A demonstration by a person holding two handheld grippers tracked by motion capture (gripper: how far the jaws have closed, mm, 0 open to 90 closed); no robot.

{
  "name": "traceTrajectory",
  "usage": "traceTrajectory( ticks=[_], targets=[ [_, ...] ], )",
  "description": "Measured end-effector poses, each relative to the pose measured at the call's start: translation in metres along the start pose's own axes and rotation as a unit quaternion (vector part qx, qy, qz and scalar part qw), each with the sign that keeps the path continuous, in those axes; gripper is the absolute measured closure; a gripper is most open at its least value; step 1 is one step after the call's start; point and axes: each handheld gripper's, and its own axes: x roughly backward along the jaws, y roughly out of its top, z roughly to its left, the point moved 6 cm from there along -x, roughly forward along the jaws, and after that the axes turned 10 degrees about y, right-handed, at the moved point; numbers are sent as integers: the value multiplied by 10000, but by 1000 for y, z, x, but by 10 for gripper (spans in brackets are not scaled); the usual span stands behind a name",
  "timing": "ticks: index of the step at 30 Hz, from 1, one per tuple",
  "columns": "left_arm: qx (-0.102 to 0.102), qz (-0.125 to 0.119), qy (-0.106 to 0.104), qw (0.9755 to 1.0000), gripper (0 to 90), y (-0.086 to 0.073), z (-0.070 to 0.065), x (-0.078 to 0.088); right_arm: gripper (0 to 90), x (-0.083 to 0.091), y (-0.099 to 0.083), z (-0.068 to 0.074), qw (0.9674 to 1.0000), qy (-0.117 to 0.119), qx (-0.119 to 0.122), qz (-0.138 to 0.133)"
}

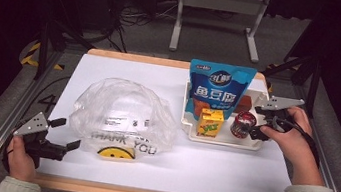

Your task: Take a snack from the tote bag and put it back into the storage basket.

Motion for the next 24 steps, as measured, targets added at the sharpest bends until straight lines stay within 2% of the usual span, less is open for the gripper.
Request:
traceTrajectory(
  ticks=[1, 2, 3, 9, 14, 24],
  targets=[
    [-17, 12, -4, 10000, 13, 0, -1, 0, 150, 3, 2, 6, 9999, 22, -3, -106],
    [-17, 12, -4, 10000, 12, 0, -1, 0, 150, 3, 2, 6, 9999, 22, -3, -106],
    [-21, 1, -13, 10000, 12, 1, -1, 1, 150, 6, 4, 13, 9997, 72, 29, -231],
    [-18, 4, -27, 10000, 12, 1, -2, 1, 150, 12, 5, 29, 9986, 217, 41, -477],
    [-9, 1, -31, 10000, 12, 1, -3, 1, 151, 15, 3, 46, 9975, 348, 99, -611],
    [-29, 6, -38, 10000, 12, 2, -4, 0, 151, 12, -2, 65, 9954, 439, 106, -843]
  ],
)
